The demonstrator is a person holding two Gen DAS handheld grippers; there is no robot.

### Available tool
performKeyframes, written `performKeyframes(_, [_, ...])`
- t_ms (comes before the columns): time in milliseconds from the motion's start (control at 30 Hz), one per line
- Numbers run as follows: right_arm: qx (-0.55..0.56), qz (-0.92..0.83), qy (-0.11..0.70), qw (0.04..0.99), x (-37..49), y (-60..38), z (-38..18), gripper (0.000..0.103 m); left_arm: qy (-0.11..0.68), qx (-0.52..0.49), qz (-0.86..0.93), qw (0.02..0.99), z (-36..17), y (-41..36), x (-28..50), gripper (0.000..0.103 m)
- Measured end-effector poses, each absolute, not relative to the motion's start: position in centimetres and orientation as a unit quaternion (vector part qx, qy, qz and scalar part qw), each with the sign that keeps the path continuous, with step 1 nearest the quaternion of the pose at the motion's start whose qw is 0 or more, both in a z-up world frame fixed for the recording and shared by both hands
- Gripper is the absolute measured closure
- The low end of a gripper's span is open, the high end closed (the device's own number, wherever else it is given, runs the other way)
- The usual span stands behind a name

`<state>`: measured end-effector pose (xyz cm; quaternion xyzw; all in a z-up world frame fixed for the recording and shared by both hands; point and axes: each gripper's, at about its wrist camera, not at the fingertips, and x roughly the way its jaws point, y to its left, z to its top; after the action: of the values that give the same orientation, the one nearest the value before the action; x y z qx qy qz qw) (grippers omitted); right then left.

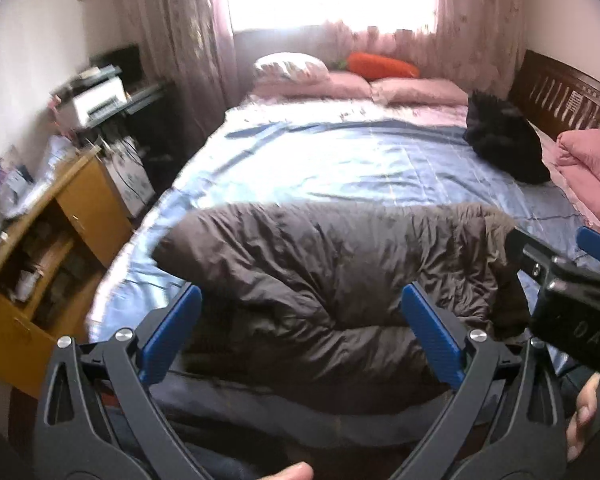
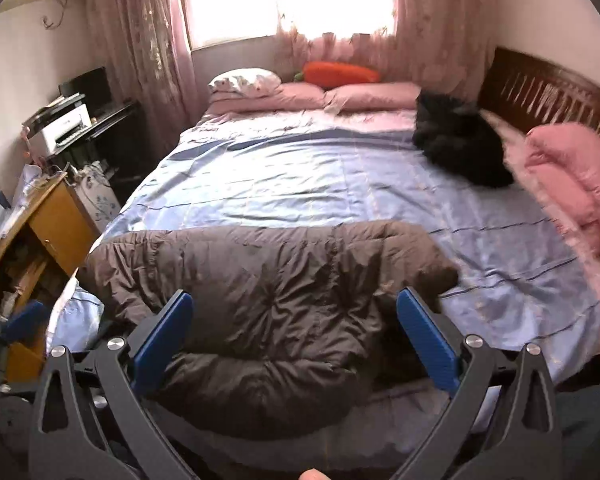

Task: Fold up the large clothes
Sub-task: 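Release the jacket and pull both tools back from it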

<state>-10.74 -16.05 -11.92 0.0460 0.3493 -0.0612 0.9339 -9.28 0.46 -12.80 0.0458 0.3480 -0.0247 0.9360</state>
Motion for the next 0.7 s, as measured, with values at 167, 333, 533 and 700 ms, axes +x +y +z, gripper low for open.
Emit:
performKeyframes(167, [0.049, -0.073, 0.321, 0.943, -15.1, -15.7, -7.8, 0.001, 0.303, 0.039, -0.031, 0.952, -8.2, 1.0, -14.1, 0.002])
performKeyframes(333, [0.050, -0.076, 0.301, 0.949, -18.6, -15.3, -5.0, 0.001, 0.265, 0.055, -0.039, 0.962, -5.2, 0.6, -18.4, 0.002])
performKeyframes(533, [0.045, -0.072, 0.276, 0.957, -22.7, -13.7, -2.9, 0.001, 0.256, 0.070, -0.033, 0.964, -3.9, 0.6, -21.8, 0.002])
performKeyframes(700, [0.034, -0.056, 0.252, 0.966, -25.5, -12.5, -1.3, 0.001, 0.241, 0.068, -0.031, 0.968, -2.8, 1.0, -23.9, 0.002])
